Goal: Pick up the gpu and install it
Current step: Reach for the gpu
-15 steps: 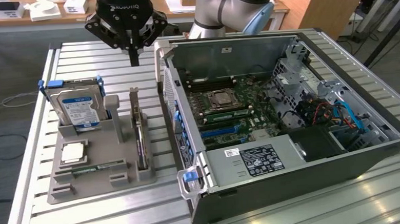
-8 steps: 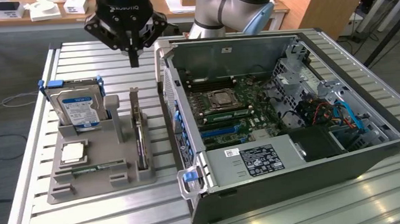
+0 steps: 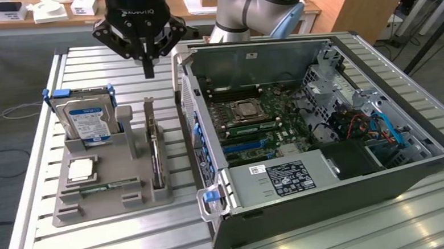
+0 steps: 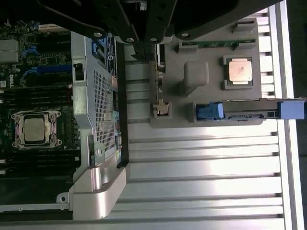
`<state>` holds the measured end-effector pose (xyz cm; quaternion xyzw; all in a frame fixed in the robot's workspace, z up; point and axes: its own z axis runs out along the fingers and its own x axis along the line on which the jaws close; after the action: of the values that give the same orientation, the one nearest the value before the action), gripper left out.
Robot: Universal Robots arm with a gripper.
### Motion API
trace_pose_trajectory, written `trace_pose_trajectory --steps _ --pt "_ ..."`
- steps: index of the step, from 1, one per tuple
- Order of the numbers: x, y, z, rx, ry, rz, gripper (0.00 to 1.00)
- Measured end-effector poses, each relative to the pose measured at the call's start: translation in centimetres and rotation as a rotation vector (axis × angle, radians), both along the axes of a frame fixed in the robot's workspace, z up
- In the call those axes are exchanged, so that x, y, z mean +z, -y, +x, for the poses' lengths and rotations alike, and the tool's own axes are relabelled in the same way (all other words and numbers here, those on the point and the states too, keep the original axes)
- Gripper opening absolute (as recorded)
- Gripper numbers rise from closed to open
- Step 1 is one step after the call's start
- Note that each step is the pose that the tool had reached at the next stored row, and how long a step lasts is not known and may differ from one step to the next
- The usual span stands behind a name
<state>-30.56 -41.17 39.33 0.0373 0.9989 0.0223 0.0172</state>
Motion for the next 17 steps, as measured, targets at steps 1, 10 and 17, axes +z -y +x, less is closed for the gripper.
trace_pose_trajectory --steps 1,10,17 --pt "0.0 0.1 0.0 0.0 0.0 0.0 0.11" --pt "0.0 0.97 -0.1 0.0 0.0 0.0 0.11" --pt "0.0 1.49 -0.1 0.0 0.0 0.0 0.11"
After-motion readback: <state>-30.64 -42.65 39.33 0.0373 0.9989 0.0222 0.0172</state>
